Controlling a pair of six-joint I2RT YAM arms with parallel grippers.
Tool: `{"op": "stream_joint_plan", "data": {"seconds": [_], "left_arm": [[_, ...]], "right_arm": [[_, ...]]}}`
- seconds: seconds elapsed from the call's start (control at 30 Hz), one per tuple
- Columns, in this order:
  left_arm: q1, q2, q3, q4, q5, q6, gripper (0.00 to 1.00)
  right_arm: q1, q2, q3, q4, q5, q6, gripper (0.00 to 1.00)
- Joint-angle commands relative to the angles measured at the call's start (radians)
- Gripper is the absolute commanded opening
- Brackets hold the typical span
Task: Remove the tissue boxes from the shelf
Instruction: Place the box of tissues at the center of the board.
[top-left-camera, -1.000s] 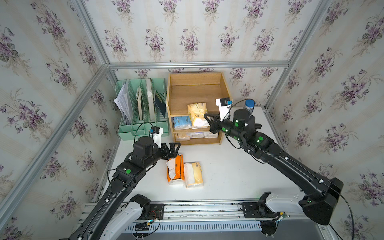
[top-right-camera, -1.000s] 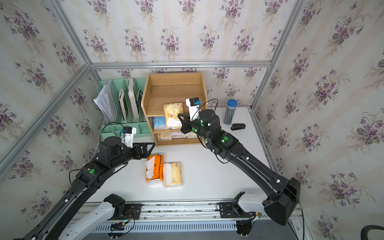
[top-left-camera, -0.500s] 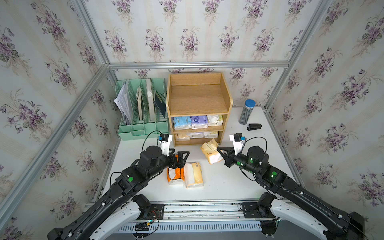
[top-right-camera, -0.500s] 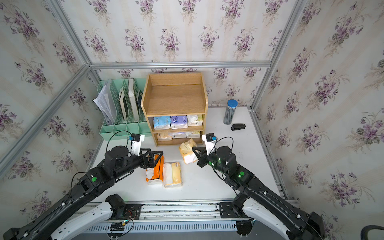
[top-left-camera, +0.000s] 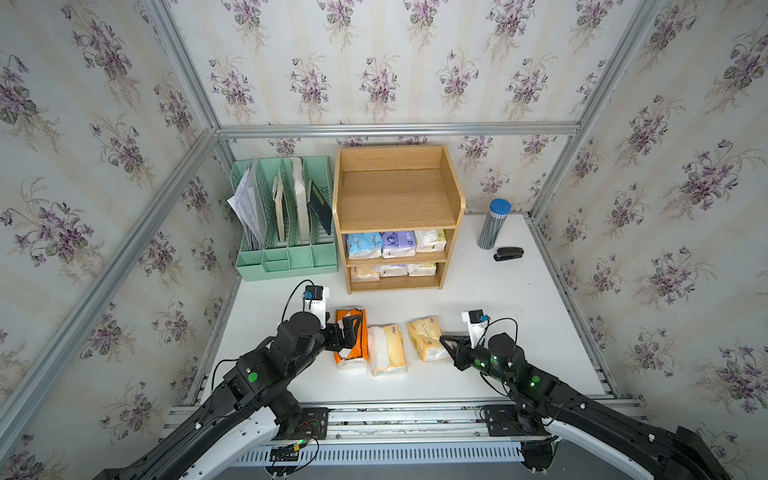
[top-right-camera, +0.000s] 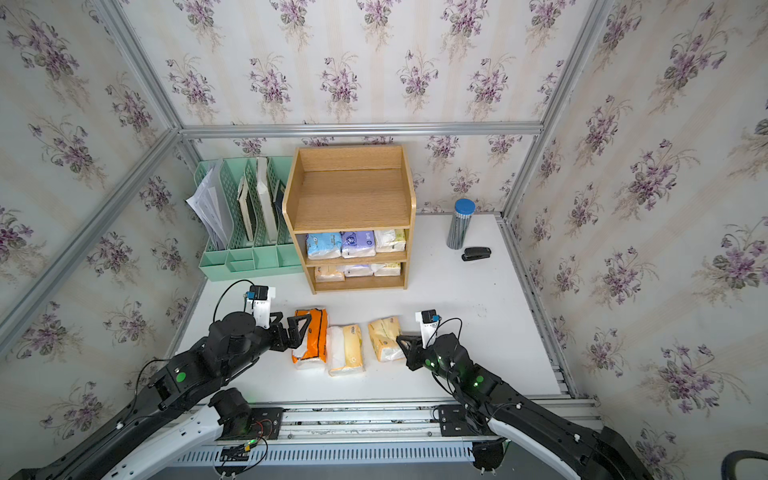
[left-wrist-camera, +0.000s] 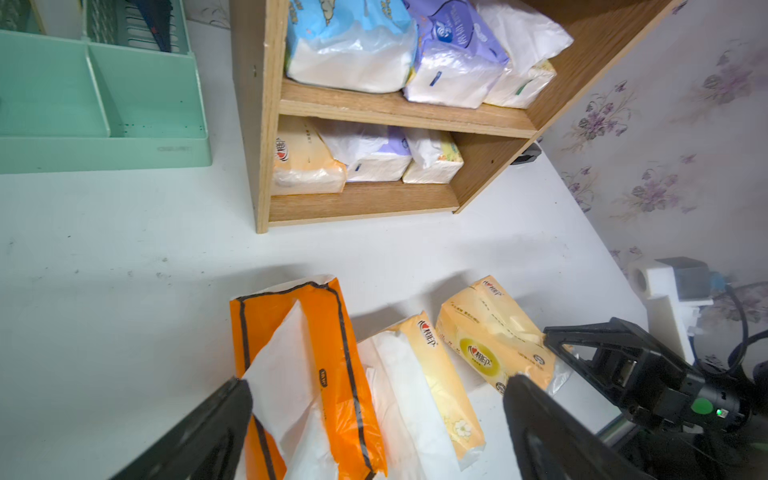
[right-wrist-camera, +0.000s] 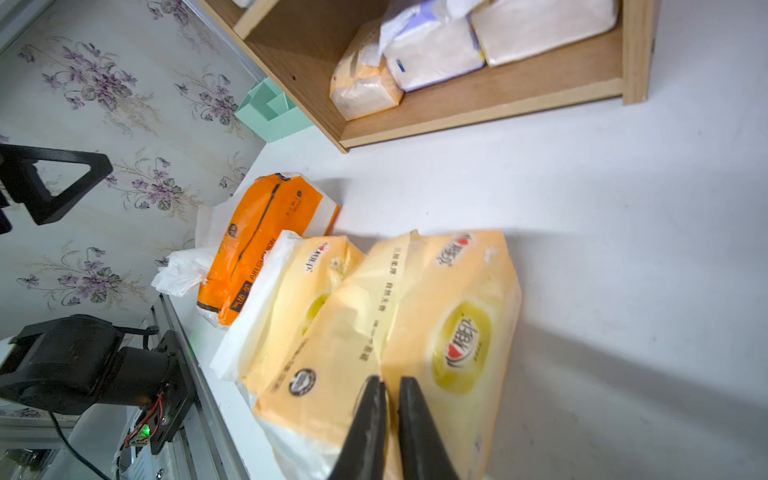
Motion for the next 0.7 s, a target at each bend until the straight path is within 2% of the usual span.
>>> {"op": "stream_joint_plan", "data": {"seconds": [0.0, 0.03, 0.1, 0.23, 0.33, 0.57, 0.67], "left_arm": [[0.002, -0.025, -0.001, -0.077, -0.095, 0.025, 0.99], [0.003, -0.036, -0.006, -0.089, -0.111, 0.022, 0.99], [0.003, -0.06, -0.023, -0.089, -0.129, 0.015, 0.99], [0.002, -0.093, -0.069, -0.054, -0.128, -0.008, 0.99], [0.003, -0.078, -0.11, -0.016, -0.112, -0.04, 0.99], [0.004, 0.032, -0.096, -0.037, -0.029, -0.092, 0.99], [0.004, 0.036, -0.094, -0.024, -0.034, -0.115, 0.99]], "right_arm": [[0.014, 0.003, -0.007, 0.07, 0.002, 0.075, 0.34], [0.02, -0.005, 0.002, 0.045, 0.013, 0.075, 0.43], [0.025, -0.034, 0.036, -0.046, 0.046, 0.072, 0.51], [0.025, -0.11, 0.135, -0.286, 0.189, 0.095, 0.58], [0.025, -0.09, 0.155, -0.364, 0.236, 0.093, 0.58], [0.029, 0.124, 0.09, -0.081, -0.008, 0.137, 0.54], [0.057, 0.181, 0.117, -0.021, -0.032, 0.159, 0.53]]}}
